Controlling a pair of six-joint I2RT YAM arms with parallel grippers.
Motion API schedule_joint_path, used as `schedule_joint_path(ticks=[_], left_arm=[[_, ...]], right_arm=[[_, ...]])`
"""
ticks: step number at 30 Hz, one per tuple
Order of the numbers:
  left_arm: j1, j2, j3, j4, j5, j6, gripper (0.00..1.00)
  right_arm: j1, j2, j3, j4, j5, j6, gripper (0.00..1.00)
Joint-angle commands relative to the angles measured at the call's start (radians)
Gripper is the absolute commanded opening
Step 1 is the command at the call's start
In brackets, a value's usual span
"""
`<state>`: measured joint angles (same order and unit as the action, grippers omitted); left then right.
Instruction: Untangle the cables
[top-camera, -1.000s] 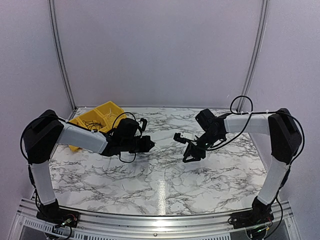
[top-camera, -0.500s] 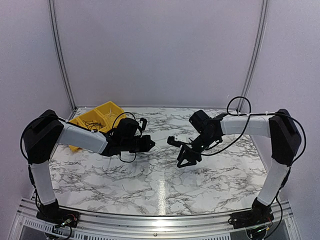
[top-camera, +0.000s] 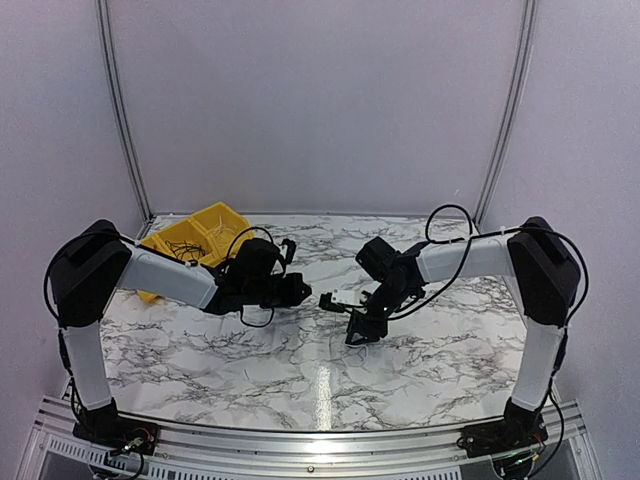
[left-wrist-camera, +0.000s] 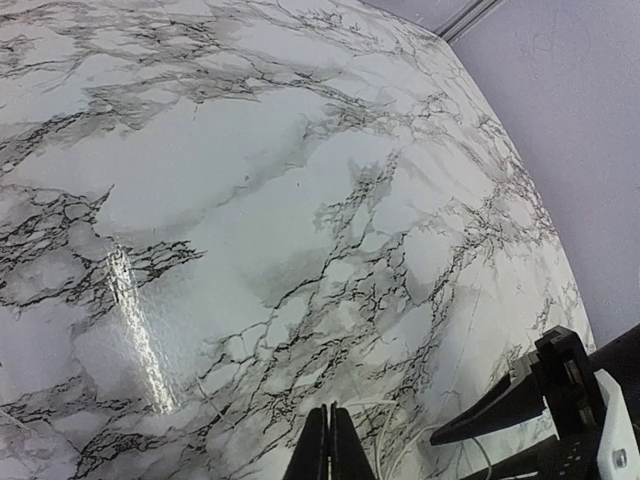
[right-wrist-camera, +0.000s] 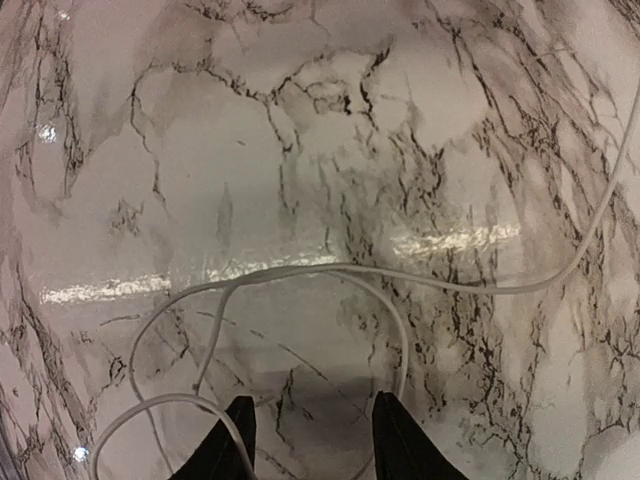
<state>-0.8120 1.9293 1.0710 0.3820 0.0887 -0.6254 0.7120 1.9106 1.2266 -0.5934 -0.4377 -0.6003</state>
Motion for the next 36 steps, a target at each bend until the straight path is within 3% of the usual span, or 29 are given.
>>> schedule_joint_path(ticks=[1, 3, 6, 8, 17, 24, 29, 33, 36], left_arm=[[-0.004, 0.013, 0.023, 0.026, 0.011, -0.002, 0.00], [-0.004, 0.014, 0.023, 0.026, 0.011, 0.001, 0.00], [-0.004, 0.010, 0.020, 0.026, 0.008, 0.005, 0.00], [-0.003, 0.003, 0.015, 0.026, 0.004, 0.012, 0.00], [0.055, -0.103, -0.095, 0.024, -0.014, 0.044, 0.00], [0.156, -0.311, -0.240, -0.026, -0.095, 0.085, 0.00], [0.192, -0.451, -0.297, -0.105, -0.213, 0.139, 0.00], [0.202, -0.536, -0.302, -0.151, -0.260, 0.175, 0.00], [0.207, -0.571, -0.225, -0.269, -0.340, 0.236, 0.00]], right_arm=[[0.021, 0.032, 0.039, 0.064, 0.057, 0.034, 0.38], [0.021, 0.041, 0.040, 0.075, 0.065, 0.036, 0.31], [0.021, 0.035, 0.042, 0.080, 0.084, 0.033, 0.09], [0.022, 0.011, 0.037, 0.084, 0.125, 0.026, 0.00], [-0.104, -0.135, -0.036, 0.159, 0.340, 0.007, 0.00], [-0.263, -0.183, -0.064, 0.161, 0.382, 0.005, 0.00], [-0.303, -0.178, -0.065, 0.157, 0.415, 0.013, 0.00], [-0.306, -0.173, -0.063, 0.148, 0.400, 0.015, 0.00], [-0.306, -0.166, -0.060, 0.145, 0.410, 0.016, 0.00]])
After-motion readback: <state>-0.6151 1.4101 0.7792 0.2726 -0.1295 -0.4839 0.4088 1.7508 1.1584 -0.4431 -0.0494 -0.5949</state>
